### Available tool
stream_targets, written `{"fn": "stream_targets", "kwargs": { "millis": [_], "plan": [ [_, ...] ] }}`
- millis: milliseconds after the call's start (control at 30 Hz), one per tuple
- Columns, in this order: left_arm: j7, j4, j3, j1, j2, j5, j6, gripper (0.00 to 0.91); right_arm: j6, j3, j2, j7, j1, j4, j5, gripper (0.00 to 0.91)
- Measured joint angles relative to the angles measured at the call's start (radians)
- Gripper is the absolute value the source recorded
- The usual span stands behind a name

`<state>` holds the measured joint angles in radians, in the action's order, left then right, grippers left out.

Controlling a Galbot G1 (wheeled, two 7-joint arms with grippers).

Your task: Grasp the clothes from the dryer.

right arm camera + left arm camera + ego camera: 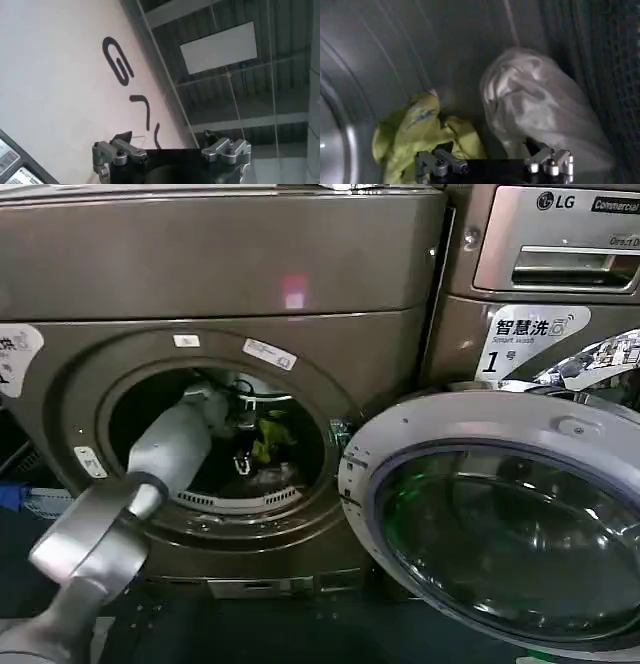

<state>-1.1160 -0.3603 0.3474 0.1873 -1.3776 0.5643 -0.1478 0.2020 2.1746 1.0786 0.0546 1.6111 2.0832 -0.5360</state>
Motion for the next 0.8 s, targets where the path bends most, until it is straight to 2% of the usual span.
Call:
{"fn": "stream_targets", "kwargs": {
  "millis": [367, 767, 800],
  "plan": [
    [-0.027, -0.003, 0.040, -0.016, 0.004, 0.019, -0.003, 0.907, 0.007, 0.000, 0.009, 0.003, 0.003, 0.000, 0.000, 0.907],
    [-0.019, -0.006, 0.017, -0.059, 0.011, 0.029, -0.010, 0.907, 0.012, -0.011, 0.015, 0.006, 0.002, 0.006, 0.001, 0.907],
    [-0.017, -0.006, 0.014, -0.063, 0.012, 0.029, -0.010, 0.808, 0.013, -0.012, 0.016, 0.006, 0.002, 0.007, 0.001, 0.907]
  ]
}}
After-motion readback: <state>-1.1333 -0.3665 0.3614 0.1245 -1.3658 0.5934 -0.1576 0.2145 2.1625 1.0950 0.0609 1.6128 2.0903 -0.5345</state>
